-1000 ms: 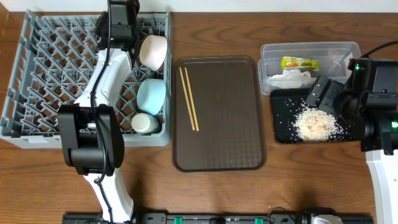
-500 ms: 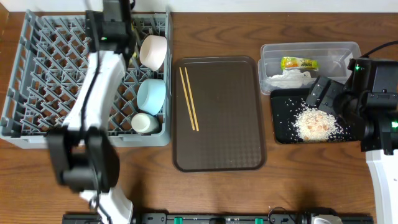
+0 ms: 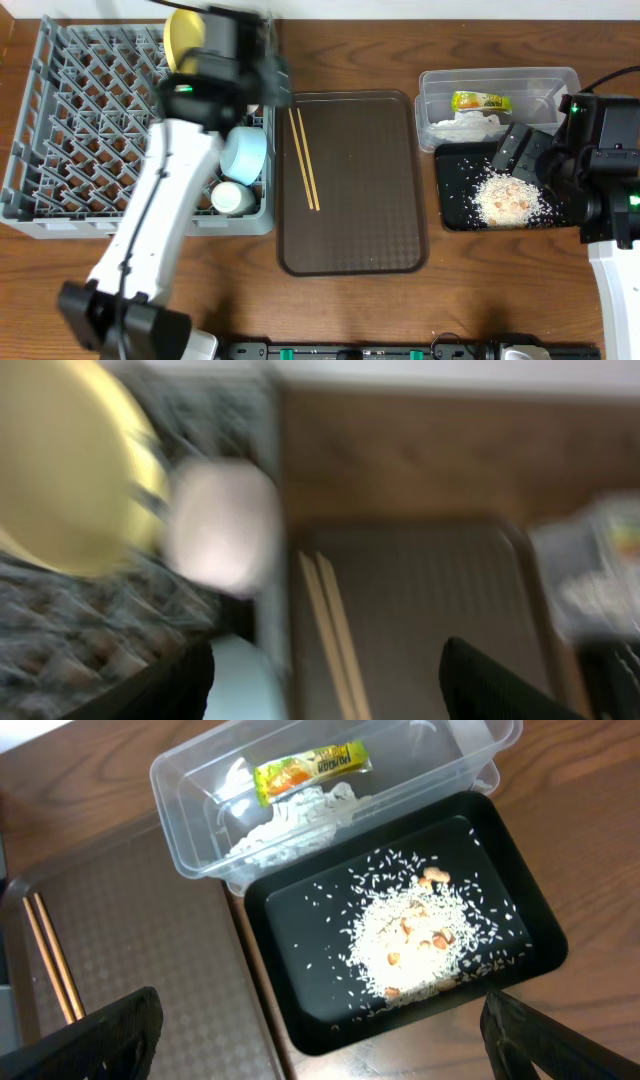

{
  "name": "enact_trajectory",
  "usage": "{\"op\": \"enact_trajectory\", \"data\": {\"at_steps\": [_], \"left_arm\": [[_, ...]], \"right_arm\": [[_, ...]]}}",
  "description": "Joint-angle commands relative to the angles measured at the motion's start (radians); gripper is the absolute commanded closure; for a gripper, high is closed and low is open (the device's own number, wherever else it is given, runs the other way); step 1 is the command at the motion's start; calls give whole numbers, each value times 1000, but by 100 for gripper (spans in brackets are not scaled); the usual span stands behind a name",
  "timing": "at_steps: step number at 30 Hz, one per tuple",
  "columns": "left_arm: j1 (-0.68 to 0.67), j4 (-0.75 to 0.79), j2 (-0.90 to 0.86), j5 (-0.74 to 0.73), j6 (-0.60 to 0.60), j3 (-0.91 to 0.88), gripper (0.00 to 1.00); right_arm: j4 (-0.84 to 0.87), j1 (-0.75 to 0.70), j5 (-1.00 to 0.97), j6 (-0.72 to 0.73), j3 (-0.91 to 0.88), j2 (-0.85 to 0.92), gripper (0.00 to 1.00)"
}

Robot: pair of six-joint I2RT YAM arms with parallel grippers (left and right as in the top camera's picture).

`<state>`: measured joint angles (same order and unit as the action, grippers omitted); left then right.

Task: Sort waste into correct bins and load items into the dishwasher
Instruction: 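Return the left gripper to the brown tray over the chopsticks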

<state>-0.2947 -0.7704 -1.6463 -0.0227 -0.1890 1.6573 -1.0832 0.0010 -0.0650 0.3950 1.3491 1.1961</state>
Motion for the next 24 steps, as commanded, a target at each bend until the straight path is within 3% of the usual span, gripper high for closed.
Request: {"op": "enact_trajectory", "data": {"at_steps": [1, 7, 16, 24], "left_arm": [[-109, -46, -37, 26, -155, -2, 27], [-203, -119, -159, 65, -394, -2, 29], [-212, -125, -372, 62, -475, -2, 30], [-212, -152, -453, 60, -502, -2, 34]], "right_arm": [[-10, -9, -13, 8, 10, 2, 1], [-10, -9, -13, 8, 10, 2, 1], [-10, -9, -13, 8, 10, 2, 1], [-10, -9, -13, 8, 10, 2, 1]]}}
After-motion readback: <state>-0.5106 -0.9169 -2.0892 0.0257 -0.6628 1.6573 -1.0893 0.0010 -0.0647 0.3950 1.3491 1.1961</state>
